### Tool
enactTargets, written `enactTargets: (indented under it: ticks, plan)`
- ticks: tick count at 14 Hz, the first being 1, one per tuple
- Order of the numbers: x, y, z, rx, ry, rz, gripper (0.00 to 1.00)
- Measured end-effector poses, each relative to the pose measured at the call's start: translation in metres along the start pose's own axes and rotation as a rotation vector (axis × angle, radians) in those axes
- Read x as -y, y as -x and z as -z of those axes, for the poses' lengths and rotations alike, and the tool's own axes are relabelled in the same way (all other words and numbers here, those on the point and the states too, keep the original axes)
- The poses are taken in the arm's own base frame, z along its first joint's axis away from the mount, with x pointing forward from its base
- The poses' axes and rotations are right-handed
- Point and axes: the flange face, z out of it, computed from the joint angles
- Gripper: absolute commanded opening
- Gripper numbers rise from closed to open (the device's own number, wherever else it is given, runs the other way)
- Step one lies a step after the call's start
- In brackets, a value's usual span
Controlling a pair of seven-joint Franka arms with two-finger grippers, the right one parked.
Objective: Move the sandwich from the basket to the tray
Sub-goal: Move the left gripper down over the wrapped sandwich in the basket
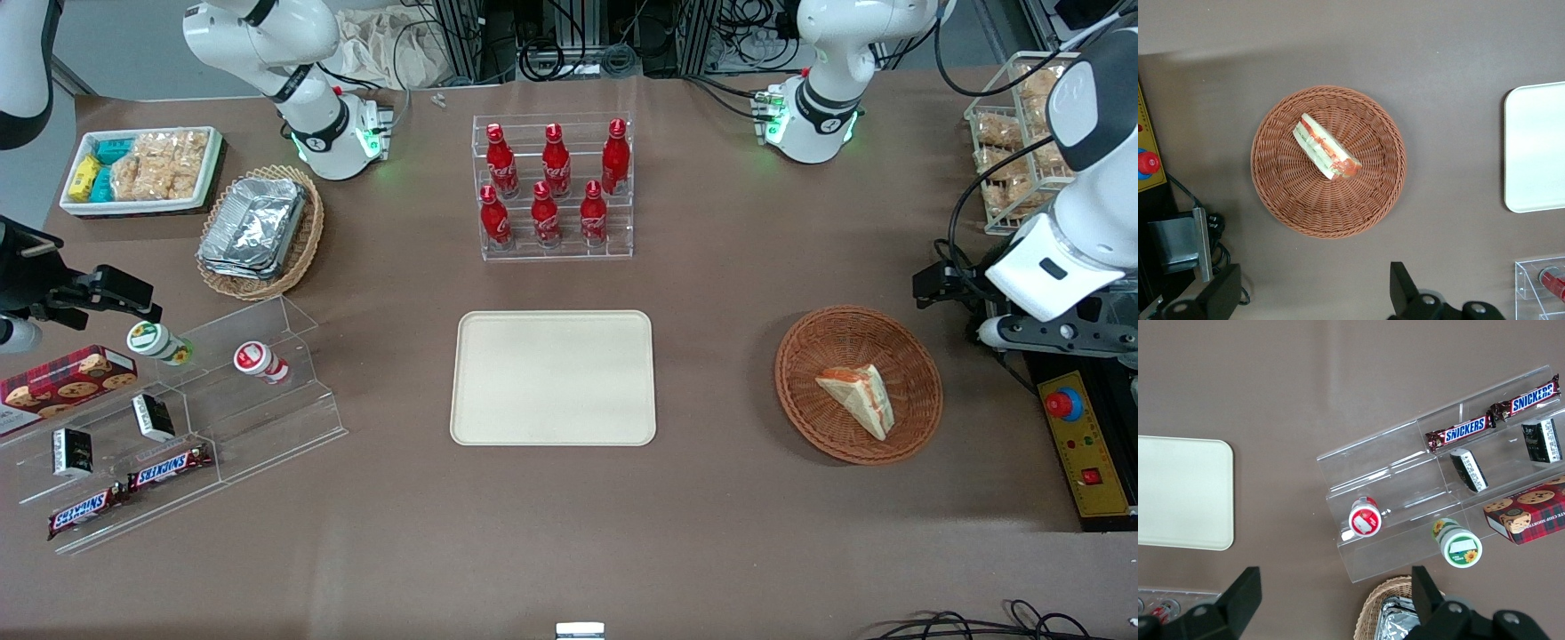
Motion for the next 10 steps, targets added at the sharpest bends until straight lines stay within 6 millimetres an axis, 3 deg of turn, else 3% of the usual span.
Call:
enactTargets:
  ticks: [7, 10]
  plan:
    - [0.0, -0.004, -0.01, 0.016, 0.004, 0.0, 1.0]
    - [0.0, -0.01, -0.025, 0.038, 0.009, 0.044, 1.0]
